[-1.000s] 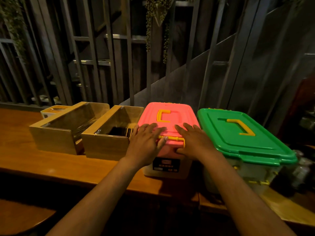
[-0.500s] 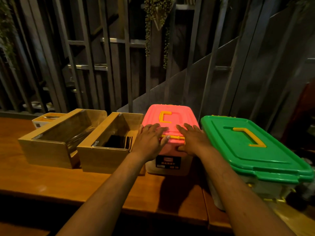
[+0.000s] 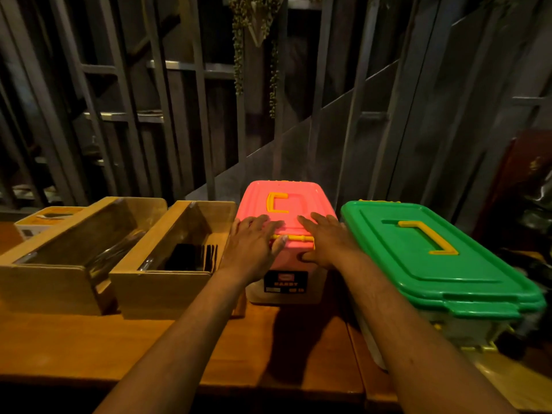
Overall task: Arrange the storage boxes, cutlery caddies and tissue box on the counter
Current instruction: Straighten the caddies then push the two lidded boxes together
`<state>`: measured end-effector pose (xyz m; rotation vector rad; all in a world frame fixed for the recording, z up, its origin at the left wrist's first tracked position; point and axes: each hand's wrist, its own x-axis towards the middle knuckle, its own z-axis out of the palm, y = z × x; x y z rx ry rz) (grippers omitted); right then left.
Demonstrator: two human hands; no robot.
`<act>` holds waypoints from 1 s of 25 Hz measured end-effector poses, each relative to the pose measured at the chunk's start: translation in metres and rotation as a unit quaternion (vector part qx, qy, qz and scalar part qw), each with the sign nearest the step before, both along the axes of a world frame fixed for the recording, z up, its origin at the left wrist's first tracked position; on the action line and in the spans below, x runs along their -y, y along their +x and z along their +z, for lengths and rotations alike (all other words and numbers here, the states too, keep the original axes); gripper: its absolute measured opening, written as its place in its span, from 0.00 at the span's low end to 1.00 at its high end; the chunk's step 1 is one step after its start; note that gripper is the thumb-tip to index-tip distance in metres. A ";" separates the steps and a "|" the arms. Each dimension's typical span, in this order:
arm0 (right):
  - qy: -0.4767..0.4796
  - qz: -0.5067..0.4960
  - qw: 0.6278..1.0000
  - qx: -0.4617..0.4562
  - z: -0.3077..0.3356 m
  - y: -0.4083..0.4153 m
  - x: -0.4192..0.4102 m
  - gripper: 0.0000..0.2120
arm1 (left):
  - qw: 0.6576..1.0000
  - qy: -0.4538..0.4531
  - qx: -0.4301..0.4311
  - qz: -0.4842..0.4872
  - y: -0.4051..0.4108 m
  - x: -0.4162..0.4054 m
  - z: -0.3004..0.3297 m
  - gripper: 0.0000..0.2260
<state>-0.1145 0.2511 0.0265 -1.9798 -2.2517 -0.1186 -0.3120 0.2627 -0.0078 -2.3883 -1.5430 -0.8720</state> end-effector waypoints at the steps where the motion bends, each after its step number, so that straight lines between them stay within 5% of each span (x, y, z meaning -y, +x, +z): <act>1: -0.003 0.000 1.000 -0.002 0.000 0.000 0.000 0.47 | 1.000 0.000 0.001 0.000 0.000 0.000 0.000 0.27; 12: 0.029 -0.026 0.999 0.002 0.000 -0.008 0.033 0.43 | 0.998 -0.014 -0.047 0.036 0.009 0.034 0.006 0.24; 20: 0.172 0.009 0.978 -0.120 0.037 0.056 0.119 0.28 | 0.999 0.019 0.037 -0.031 0.042 0.119 0.027 0.18; 25: 0.157 0.009 0.979 -0.133 0.025 0.139 0.162 0.25 | 0.991 0.056 0.083 -0.085 0.125 0.168 0.029 0.17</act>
